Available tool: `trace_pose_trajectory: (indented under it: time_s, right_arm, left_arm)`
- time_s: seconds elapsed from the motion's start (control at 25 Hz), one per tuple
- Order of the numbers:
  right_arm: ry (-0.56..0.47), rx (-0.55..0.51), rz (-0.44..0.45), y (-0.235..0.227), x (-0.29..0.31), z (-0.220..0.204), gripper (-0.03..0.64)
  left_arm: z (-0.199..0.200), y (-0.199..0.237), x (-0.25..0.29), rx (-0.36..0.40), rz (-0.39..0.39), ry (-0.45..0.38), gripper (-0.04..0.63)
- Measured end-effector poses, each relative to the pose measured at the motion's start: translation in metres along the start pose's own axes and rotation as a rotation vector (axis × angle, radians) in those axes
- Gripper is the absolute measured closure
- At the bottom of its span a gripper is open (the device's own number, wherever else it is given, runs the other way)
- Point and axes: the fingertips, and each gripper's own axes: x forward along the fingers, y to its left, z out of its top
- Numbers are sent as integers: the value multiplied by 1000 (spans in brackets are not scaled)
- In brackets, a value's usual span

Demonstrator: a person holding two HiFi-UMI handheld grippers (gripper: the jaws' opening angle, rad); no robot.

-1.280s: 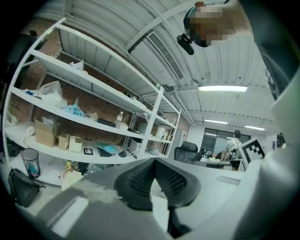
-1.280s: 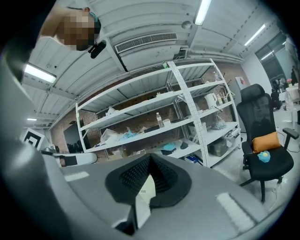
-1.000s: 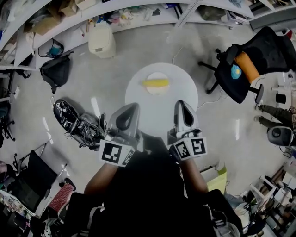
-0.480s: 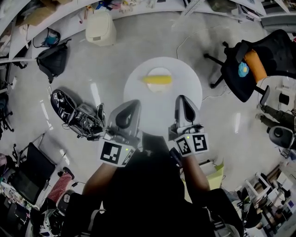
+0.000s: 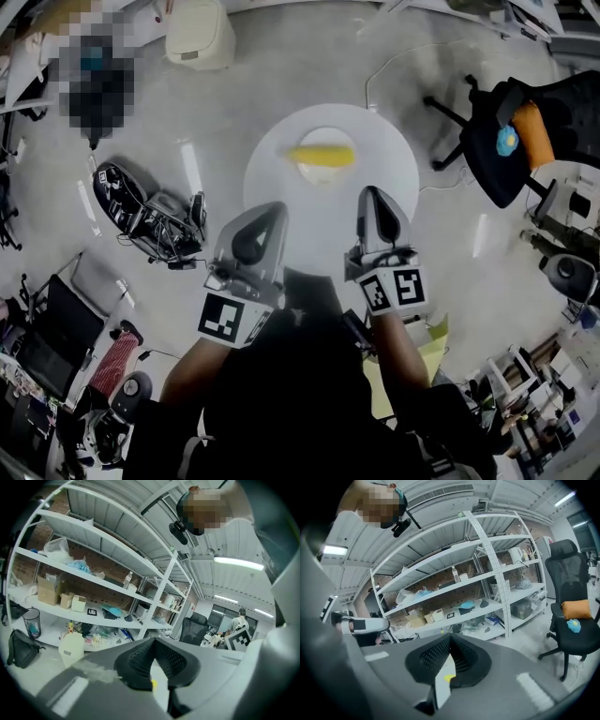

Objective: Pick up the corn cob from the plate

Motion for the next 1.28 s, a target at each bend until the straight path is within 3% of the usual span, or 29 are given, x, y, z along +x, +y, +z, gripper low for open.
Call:
trace_pose_trajectory:
  time_s: [0.56,0.72,0.96,1.28]
  right_arm:
    - [123,-32,46,-26,44,-59,606]
    - [194,-87,85,-28,56,-79,549]
    - [346,-312,145,-35,72,-114,448]
    - [573,-758,280,-34,85,-161,314]
  left_arm:
    - [-26,17,29,-46,16,13,589]
    - [-37,19,35,-67,12,26,589]
    - [-50,22,42,-85,15,43,589]
    - [-63,24,45,-100,16,58,589]
